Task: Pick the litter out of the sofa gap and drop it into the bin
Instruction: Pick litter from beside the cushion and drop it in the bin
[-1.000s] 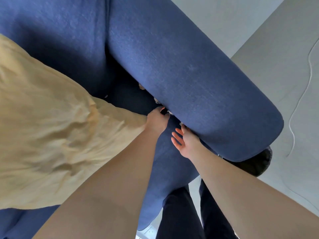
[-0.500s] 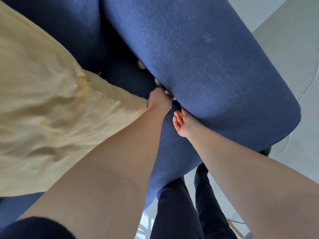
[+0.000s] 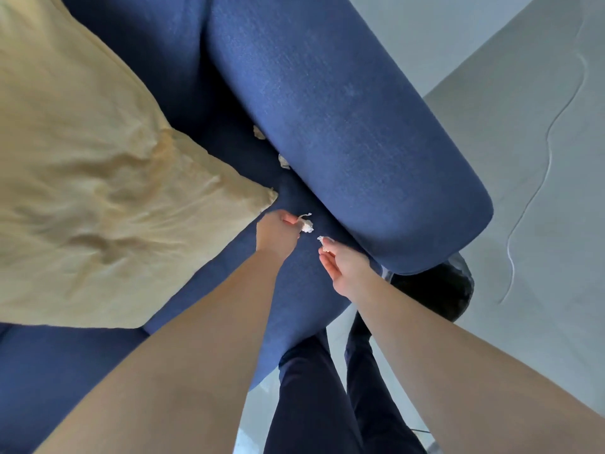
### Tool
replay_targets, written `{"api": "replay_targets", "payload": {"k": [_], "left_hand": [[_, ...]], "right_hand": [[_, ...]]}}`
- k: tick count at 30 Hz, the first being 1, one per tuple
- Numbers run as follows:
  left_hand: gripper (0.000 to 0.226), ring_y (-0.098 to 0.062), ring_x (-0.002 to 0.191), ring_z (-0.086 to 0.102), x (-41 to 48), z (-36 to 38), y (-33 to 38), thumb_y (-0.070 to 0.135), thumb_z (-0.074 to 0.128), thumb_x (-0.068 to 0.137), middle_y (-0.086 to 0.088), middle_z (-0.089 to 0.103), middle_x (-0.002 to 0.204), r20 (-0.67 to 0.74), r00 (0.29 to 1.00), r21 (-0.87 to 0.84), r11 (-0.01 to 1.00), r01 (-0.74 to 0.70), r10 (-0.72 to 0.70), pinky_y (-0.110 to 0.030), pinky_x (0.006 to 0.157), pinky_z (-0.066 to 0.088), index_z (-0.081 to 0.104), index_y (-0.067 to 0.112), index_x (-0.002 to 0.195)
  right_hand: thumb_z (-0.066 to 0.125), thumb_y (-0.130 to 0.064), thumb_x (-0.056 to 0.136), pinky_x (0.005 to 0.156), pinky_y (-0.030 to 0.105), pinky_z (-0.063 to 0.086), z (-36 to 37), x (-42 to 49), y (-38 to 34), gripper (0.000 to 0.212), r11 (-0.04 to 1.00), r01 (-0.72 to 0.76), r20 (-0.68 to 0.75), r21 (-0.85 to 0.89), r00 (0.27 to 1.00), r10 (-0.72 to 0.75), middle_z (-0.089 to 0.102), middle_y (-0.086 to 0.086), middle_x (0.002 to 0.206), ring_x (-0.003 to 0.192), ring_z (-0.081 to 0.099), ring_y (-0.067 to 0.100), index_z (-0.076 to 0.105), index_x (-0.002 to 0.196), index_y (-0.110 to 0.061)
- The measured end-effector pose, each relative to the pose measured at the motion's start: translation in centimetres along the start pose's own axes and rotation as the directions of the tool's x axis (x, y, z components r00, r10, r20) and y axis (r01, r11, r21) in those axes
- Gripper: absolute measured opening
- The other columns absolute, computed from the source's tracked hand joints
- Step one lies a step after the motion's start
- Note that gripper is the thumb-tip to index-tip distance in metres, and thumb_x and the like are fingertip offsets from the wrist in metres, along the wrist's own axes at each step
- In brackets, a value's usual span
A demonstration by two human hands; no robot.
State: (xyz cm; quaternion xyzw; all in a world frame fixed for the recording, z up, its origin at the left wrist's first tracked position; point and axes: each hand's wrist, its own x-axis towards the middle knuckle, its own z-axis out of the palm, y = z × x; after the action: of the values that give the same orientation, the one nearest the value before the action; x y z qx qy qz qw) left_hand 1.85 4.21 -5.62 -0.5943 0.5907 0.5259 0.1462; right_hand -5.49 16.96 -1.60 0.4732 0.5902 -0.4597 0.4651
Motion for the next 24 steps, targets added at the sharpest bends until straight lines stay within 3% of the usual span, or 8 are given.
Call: {"api": "replay_targets", "payload": {"k": [6,8,9,10,13,17,21,24], "left_hand": [[0.011,-0.03,0.077,0.077,-7.3,3.8,-1.3,0.016,0.077,0.082,-0.004,0.077,0.069,0.077,0.996,-0.007,0.999,0.051,-0.05,-0.052,0.081,0.067,0.067,0.011,0.08],[0.02,-0.027,0.078,0.078,-10.0,5.8,-1.4,0.016,0.081,0.077,-0.005,0.08,0.073,0.117,0.991,-0.009,0.997,0.071,-0.07,-0.051,0.082,0.067,0.069,0.007,0.089],[0.02,-0.027,0.082,0.08,-11.4,7.0,-1.4,0.015,0.08,0.077,-0.006,0.08,0.077,0.133,0.988,-0.01,0.997,0.074,-0.072,-0.05,0.084,0.067,0.068,0.008,0.092],[0.018,-0.028,0.088,0.08,-12.7,8.2,-1.5,0.015,0.079,0.079,-0.006,0.081,0.081,0.145,0.987,-0.009,0.997,0.072,-0.07,-0.049,0.085,0.067,0.067,0.011,0.093],[0.013,-0.029,0.093,0.079,-16.6,12.2,-1.5,0.017,0.075,0.083,-0.004,0.08,0.084,0.171,0.984,0.043,0.999,0.032,-0.039,-0.04,0.082,0.066,0.065,0.021,0.091],[0.013,-0.024,0.079,0.076,-21.0,17.2,-1.5,0.02,0.079,0.082,0.0,0.077,0.085,0.227,0.974,0.102,0.995,0.002,-0.025,-0.037,0.074,0.064,0.068,0.021,0.089],[0.011,-0.027,0.088,0.077,-23.8,21.7,-1.0,0.027,0.079,0.084,-0.003,0.079,0.091,0.231,0.973,0.157,0.987,-0.034,-0.003,-0.042,0.082,0.066,0.069,0.028,0.085],[0.028,-0.028,0.104,0.076,-25.0,24.5,-0.7,0.032,0.084,0.085,-0.006,0.079,0.11,0.309,0.95,0.098,0.995,-0.001,-0.03,-0.045,0.097,0.063,0.075,0.021,0.11]], "right_hand": [[0.088,-0.008,0.087,0.07,0.016,0.062,-9.0,-1.7,2.2,0.019,0.994,0.079,-0.012,-0.069,0.997,-0.08,0.077,0.006,0.093,0.078,0.073,0.01,0.08,0.104,-0.006],[0.084,-0.007,0.088,0.056,0.014,0.057,-12.9,-2.1,2.4,0.01,0.985,0.136,-0.039,-0.103,0.989,-0.141,0.069,0.006,0.078,0.061,0.067,0.007,0.074,0.085,-0.007],[0.081,-0.005,0.089,0.053,0.013,0.052,-15.0,-2.1,2.4,0.019,0.978,0.167,-0.058,-0.126,0.983,-0.176,0.064,0.006,0.071,0.053,0.061,0.007,0.068,0.075,-0.01],[0.079,-0.003,0.089,0.057,0.016,0.053,-17.0,-2.4,2.3,0.021,0.972,0.188,-0.083,-0.141,0.976,-0.201,0.062,0.007,0.069,0.054,0.059,0.01,0.067,0.073,-0.01],[0.084,-0.003,0.086,0.087,0.031,0.063,-23.2,-2.8,1.6,0.008,0.962,0.215,-0.192,-0.167,0.95,-0.246,0.076,0.014,0.087,0.079,0.071,0.022,0.08,0.093,-0.006],[0.087,-0.009,0.084,0.089,0.034,0.064,-29.8,-3.0,0.2,0.01,0.947,0.242,-0.263,-0.209,0.919,-0.293,0.079,0.017,0.09,0.078,0.072,0.023,0.082,0.092,-0.007],[0.087,-0.01,0.086,0.093,0.035,0.062,-34.0,-2.5,-1.6,0.031,0.963,0.241,-0.274,-0.122,0.924,-0.266,0.076,0.009,0.089,0.084,0.075,0.023,0.078,0.116,-0.006],[0.082,-0.007,0.091,0.101,0.038,0.059,-35.7,-2.1,-2.3,0.055,0.972,0.228,-0.253,-0.057,0.939,-0.235,0.069,0.009,0.092,0.105,0.075,0.031,0.063,0.142,-0.009]]}}
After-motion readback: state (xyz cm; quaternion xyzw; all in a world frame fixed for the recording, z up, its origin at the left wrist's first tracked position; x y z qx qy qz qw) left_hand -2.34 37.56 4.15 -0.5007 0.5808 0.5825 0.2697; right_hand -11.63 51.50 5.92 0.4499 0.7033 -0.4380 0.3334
